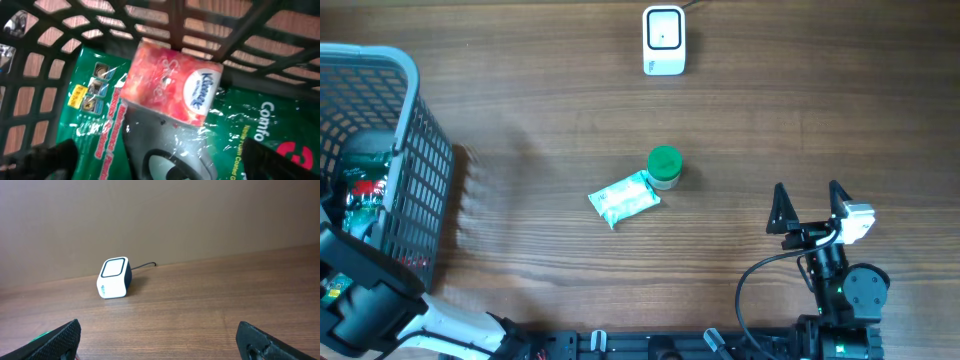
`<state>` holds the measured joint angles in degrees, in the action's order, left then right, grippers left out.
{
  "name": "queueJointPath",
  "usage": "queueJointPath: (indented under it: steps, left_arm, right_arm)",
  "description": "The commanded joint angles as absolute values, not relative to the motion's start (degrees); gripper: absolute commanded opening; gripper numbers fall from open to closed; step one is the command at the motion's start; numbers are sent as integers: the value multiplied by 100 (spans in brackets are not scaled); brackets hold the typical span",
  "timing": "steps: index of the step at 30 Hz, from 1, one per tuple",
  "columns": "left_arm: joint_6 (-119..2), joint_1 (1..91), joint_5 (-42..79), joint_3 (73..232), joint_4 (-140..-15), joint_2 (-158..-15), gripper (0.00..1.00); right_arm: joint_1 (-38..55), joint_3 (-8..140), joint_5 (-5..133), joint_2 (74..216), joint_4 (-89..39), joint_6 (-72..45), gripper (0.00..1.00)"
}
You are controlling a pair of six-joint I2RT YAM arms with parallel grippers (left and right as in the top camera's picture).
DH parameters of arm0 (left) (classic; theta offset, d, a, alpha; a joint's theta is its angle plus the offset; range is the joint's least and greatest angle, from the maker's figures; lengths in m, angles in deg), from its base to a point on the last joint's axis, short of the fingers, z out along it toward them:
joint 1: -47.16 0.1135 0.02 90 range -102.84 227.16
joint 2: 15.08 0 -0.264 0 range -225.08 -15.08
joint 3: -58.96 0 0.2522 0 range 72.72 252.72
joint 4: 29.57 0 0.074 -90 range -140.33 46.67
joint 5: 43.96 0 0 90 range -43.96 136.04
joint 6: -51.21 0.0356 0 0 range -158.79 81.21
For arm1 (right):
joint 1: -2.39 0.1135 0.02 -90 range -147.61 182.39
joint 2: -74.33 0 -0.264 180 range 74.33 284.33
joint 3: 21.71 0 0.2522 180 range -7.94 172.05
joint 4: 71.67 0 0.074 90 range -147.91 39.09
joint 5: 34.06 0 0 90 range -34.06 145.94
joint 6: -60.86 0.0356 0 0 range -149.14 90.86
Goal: Scan the item barcode
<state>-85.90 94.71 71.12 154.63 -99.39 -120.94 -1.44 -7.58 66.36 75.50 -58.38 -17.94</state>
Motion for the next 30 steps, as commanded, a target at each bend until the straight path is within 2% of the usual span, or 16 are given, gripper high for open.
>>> queueJointPath:
  steps: [1, 4, 7, 10, 16, 19, 24, 25, 26, 27, 30]
  left_arm:
    - [-8394, 9491, 7257, 15426, -9716, -12184, 90]
    - [-7648, 9491, 7257, 15426, -9274, -12367, 90]
    - [-7497, 9491, 7272, 15426, -9016, -12498, 92]
    - [-7500, 9491, 7272, 15426, -8846, -12634, 91]
    - [-7500, 9498, 7274, 15426, -8712, -13073, 73]
    - [-7502, 9498, 7272, 15426, -8680, -13239, 47]
    - [-7500, 9495, 7272, 15317, -8798, -13312, 50]
    - [-7500, 9495, 7274, 15308, -8839, -13312, 48]
    - [-7502, 9495, 7272, 15308, -8879, -13312, 35]
    - [-7500, 9491, 7274, 15308, -8946, -13312, 4]
    - [-7502, 9491, 7316, 15308, -9106, -13244, 4]
  right_arm:
    - [-142, -765, 6620, 7515, -5871, -1859, 100]
    - [-142, -765, 6618, 7515, -5871, -1859, 100]
    - [-142, -765, 6620, 7515, -5871, -1859, 100]
    - [-142, -765, 6618, 7515, -5871, -1859, 100]
    - [-142, -765, 6618, 7513, -5871, -1859, 100]
    - [-142, -765, 6618, 7515, -5869, -1857, 100]
    - [-142, -765, 6620, 7515, -5871, -1859, 100]
    - [-142, -765, 6620, 7515, -5869, -1859, 100]
    - [-142, -765, 6620, 7515, -5871, -1862, 100]
    - [-142, -765, 6620, 7515, -5871, -1859, 100]
    - [-142, -765, 6618, 7515, -5871, -1859, 100]
